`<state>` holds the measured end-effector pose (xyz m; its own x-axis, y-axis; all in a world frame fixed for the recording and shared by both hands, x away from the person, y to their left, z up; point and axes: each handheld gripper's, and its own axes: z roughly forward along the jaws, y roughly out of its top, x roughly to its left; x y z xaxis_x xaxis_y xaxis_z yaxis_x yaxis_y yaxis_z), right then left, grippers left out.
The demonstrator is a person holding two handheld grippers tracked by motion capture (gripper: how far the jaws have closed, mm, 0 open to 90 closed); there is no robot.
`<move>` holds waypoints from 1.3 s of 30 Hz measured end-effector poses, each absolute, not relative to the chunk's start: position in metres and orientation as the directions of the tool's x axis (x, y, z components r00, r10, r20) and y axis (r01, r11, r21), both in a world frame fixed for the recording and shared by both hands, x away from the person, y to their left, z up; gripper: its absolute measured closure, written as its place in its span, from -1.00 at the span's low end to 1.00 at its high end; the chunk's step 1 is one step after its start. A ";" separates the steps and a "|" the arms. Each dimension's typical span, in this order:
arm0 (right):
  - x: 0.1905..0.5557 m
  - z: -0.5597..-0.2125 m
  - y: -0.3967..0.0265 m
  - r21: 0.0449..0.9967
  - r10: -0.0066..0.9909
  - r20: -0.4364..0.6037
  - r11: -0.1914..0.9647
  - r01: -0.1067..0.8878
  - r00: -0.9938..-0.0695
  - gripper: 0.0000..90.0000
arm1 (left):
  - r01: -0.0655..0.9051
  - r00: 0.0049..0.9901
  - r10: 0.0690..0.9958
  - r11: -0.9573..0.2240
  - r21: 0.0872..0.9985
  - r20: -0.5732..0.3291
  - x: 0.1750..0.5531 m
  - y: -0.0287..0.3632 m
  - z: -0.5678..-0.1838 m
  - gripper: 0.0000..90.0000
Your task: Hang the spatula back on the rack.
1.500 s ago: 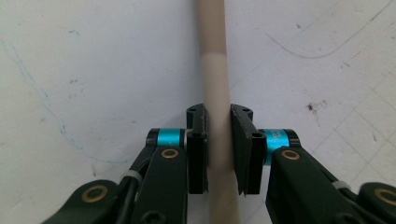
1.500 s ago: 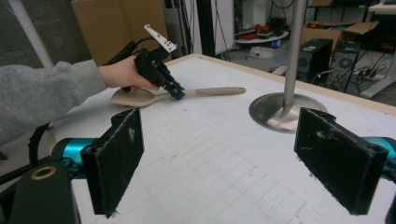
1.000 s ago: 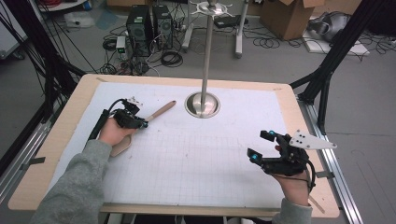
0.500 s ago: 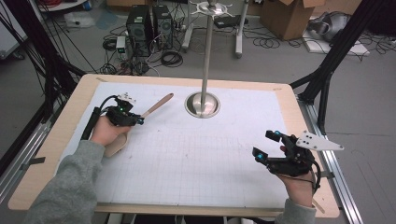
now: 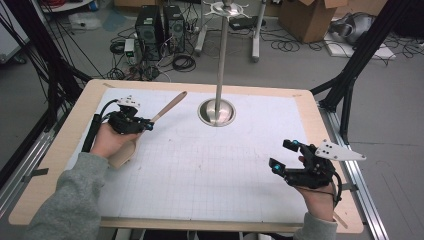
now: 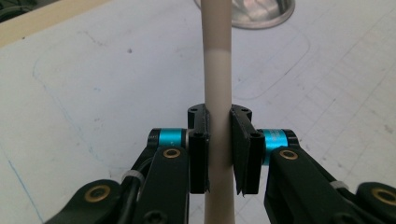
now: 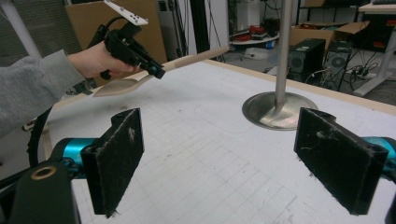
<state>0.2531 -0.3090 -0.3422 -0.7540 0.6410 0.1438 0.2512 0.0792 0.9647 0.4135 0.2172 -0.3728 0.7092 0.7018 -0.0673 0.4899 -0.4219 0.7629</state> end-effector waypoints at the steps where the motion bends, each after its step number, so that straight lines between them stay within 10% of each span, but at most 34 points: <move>1: 0.253 -0.342 -0.309 0.964 0.640 0.145 0.079 0.252 -0.754 -0.67 | 0.483 0.711 0.700 -0.414 0.772 -0.069 0.413 0.218 -0.371 0.73; 39: 0.253 -0.343 -0.308 0.964 0.640 0.147 0.080 0.255 -0.754 -0.67 | 0.386 0.762 0.644 -0.366 0.847 -0.069 0.398 0.216 -0.300 0.73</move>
<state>0.2532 -0.3082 -0.3430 -0.7541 0.6401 0.1468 0.2554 0.0799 0.9635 0.3982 0.2162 -0.2997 0.7617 0.6442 -0.0686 0.3860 -0.3663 0.8467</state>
